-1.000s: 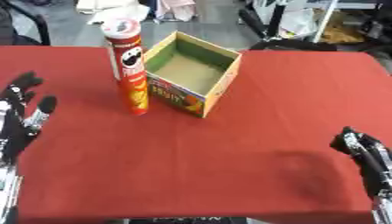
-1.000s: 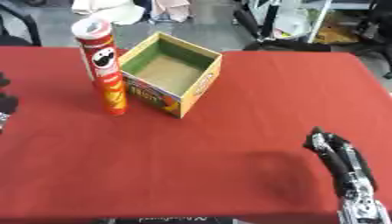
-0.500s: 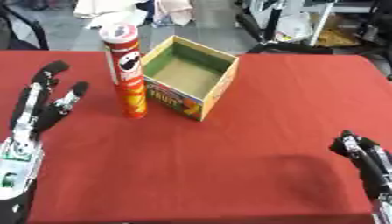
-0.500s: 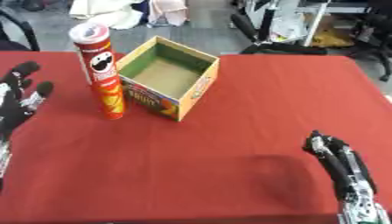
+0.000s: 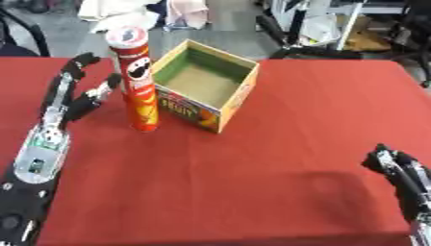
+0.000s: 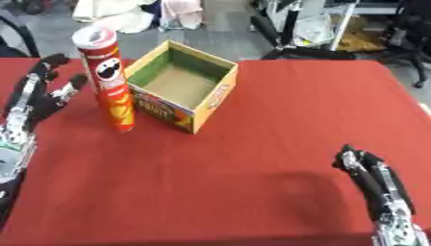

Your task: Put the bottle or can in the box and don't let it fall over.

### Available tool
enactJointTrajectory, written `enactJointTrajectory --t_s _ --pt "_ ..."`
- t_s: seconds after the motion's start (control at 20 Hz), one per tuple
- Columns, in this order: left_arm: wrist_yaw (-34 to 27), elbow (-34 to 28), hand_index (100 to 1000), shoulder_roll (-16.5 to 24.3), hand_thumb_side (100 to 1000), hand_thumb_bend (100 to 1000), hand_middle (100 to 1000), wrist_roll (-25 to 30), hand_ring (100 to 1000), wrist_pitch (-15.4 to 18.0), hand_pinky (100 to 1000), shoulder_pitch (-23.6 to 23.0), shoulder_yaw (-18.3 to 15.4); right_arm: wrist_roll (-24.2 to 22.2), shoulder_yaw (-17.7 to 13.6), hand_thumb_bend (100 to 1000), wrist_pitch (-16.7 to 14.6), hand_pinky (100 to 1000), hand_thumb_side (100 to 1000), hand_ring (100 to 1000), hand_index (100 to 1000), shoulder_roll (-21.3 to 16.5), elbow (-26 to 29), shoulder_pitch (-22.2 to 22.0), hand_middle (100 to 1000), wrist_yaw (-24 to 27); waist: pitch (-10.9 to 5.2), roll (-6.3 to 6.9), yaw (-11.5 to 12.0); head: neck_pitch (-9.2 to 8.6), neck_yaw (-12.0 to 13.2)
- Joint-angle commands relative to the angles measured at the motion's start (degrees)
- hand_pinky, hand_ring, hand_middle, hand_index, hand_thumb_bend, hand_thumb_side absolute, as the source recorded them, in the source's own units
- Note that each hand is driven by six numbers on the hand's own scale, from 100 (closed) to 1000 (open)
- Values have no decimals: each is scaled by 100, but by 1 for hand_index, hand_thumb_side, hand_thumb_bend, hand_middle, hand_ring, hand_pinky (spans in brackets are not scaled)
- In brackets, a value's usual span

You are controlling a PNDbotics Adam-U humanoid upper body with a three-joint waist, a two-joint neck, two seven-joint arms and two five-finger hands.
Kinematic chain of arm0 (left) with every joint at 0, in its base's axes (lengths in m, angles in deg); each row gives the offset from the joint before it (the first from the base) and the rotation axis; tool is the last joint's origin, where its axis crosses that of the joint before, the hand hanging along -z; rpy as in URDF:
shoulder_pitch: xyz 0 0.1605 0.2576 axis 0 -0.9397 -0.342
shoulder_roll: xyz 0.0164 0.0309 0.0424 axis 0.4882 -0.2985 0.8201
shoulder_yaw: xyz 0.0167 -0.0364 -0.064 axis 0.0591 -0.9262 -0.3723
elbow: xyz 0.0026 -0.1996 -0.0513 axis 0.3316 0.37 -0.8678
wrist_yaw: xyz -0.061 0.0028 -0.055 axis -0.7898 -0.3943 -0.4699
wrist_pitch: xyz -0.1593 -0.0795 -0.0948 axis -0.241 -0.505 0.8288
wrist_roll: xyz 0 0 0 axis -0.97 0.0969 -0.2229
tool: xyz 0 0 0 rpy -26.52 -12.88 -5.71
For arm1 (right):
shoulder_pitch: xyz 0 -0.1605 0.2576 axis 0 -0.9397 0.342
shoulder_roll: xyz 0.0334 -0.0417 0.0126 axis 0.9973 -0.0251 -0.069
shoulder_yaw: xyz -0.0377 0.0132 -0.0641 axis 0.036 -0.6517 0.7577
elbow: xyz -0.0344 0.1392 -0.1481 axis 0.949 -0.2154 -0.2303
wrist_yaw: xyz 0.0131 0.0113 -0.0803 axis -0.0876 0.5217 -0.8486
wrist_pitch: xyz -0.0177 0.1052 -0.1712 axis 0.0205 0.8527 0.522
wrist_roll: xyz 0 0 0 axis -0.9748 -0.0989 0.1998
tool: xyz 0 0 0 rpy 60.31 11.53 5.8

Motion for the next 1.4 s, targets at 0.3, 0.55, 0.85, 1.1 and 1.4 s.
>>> enactJointTrajectory --t_s 0.3,0.55,0.85,1.1,1.4 --pt "270 279 861 162 662 697 916 -125 1000 51 1000 356 142 -30 10 100 -7 804 562 632 559 -123 75 8 531 5 -101 15 -48 60 111" --pt "425 273 870 167 674 690 920 -60 1000 -13 1000 308 144 -40 19 100 -19 804 554 632 559 -121 80 19 531 6 -118 -10 -152 58 126" --pt "563 316 876 161 684 665 921 17 1000 -99 1000 259 137 -17 -5 100 -15 804 558 632 559 -104 53 -2 531 6 -128 -29 -104 40 194" --pt "703 405 892 191 690 653 922 52 1000 -151 1000 276 144 -23 -2 100 -15 804 558 632 559 -99 55 5 531 6 -130 -24 -101 71 191" --pt "920 663 896 208 688 681 921 173 1000 -107 1000 407 230 -38 10 100 -14 804 559 633 561 -99 46 8 532 14 -131 -32 -115 94 233"
